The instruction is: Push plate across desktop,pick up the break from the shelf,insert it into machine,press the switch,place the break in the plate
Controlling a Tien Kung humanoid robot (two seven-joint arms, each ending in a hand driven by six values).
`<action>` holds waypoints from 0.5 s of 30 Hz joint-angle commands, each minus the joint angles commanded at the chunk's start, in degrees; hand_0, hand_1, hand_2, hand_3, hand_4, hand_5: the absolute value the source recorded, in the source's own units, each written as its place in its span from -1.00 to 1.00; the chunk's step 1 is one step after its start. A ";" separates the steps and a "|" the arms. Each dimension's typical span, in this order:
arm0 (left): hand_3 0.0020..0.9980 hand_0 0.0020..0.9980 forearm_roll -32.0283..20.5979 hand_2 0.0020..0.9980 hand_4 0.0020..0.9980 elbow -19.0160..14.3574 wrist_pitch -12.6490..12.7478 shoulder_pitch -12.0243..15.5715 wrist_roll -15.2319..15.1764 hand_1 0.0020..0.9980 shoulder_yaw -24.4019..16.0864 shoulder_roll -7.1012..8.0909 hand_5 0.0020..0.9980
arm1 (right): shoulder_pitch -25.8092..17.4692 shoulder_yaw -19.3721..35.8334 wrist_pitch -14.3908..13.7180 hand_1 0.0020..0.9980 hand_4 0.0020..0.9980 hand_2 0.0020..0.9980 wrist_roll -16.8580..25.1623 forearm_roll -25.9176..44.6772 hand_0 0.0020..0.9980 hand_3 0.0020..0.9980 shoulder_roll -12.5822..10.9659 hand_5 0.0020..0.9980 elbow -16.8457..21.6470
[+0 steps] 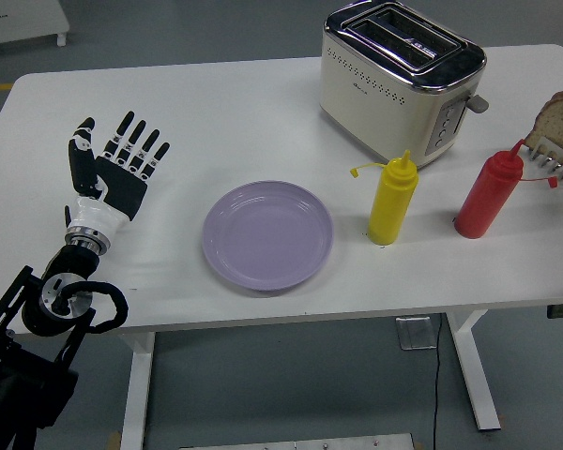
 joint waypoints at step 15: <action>0.66 0.68 -0.49 0.88 0.27 -3.52 0.11 5.43 -0.08 0.76 -8.49 2.07 1.00 | 1.50 3.10 -3.35 -0.21 -0.20 -0.06 -1.76 1.57 -0.33 -0.02 -2.66 -1.00 9.80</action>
